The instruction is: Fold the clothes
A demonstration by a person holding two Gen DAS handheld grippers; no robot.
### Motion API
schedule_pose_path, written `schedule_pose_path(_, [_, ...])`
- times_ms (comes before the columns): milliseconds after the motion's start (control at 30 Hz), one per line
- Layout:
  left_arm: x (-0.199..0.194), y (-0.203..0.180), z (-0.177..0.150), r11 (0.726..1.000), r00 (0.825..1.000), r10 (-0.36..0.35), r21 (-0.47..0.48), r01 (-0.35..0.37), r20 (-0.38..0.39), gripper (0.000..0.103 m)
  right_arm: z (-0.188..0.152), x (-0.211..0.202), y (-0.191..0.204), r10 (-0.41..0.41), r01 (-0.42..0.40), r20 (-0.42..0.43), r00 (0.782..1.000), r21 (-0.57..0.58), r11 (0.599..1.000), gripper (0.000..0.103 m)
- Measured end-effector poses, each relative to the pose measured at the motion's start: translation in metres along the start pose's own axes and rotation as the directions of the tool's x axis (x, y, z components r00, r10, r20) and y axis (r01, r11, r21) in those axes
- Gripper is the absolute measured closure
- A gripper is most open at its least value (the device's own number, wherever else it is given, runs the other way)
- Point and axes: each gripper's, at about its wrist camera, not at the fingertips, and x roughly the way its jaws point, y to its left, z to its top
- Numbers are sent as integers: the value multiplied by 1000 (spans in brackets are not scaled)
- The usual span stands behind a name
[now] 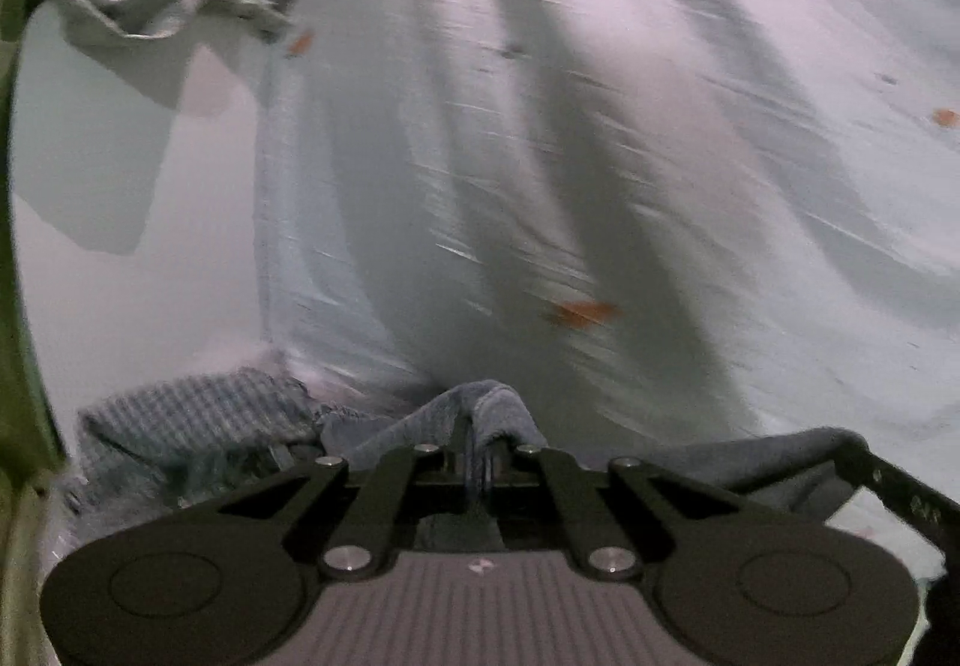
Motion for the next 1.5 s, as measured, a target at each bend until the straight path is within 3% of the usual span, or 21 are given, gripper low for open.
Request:
schedule_pose_path(200, [-2, -66, -53, 996, 985, -90, 14, 93, -147, 97, 7, -48, -100, -190, 189, 17, 982, 29, 981, 101])
schedule_pose_path(300, [7, -84, -85, 996, 960, -83, 14, 90, -268, 87, -8, -45, -148, -315, 316, -118, 942, -15, 949, 97])
schedule_pose_path(367, [8, -87, -102, 997, 945, -67, 14, 75, -321, 74, -26, -47, -179, -366, 378, -214, 906, 20, 926, 87])
schedule_pose_path(433, [7, -82, -113, 999, 938, -32, 25, 43, -345, 66, -41, -55, -197, -382, 410, -251, 889, 69, 909, 65])
schedule_pose_path(467, [6, -80, -118, 999, 934, -14, 31, 27, -356, 61, -48, -59, -203, -385, 420, -269, 883, 85, 904, 62])
schedule_pose_path(600, [13, -58, -126, 997, 917, 73, 30, -67, -393, 42, -74, -64, -208, -367, 421, -336, 867, 100, 902, 52])
schedule_pose_path(833, [44, -2, -123, 980, 866, 186, 19, -200, -465, 33, -108, -26, -170, -295, 345, -423, 857, 45, 938, 37])
schedule_pose_path(933, [61, 22, -125, 973, 845, 203, 4, -231, -495, 31, -125, -5, -155, -289, 334, -461, 839, 18, 942, 32])
schedule_pose_path(1033, [84, 46, -127, 965, 822, 206, -29, -260, -530, 30, -148, 14, -144, -303, 337, -513, 803, -29, 941, 28])
schedule_pose_path(1100, [103, 65, -131, 957, 808, 199, -67, -281, -554, 30, -163, 24, -139, -312, 348, -555, 771, -44, 937, 28])
schedule_pose_path(1200, [131, 85, -135, 950, 785, 170, -114, -292, -595, 30, -179, 32, -148, -259, 405, -618, 742, 105, 908, 28])
schedule_pose_path(1267, [150, 93, -136, 950, 769, 142, -133, -283, -623, 30, -185, 35, -159, -192, 436, -642, 742, 244, 866, 28])
schedule_pose_path(1367, [174, 101, -142, 961, 760, 96, -138, -238, -643, 31, -193, 38, -172, -142, 476, -645, 751, 380, 793, 29])
schedule_pose_path(1400, [180, 103, -145, 961, 755, 82, -148, -232, -651, 33, -195, 40, -175, -139, 487, -646, 751, 398, 778, 36])
schedule_pose_path(1433, [185, 106, -147, 960, 748, 70, -160, -231, -660, 36, -196, 42, -179, -142, 495, -649, 747, 402, 770, 50])
schedule_pose_path(1500, [192, 110, -150, 954, 742, 34, -199, -224, -670, 57, -196, 46, -186, -140, 507, -658, 739, 408, 759, 65])
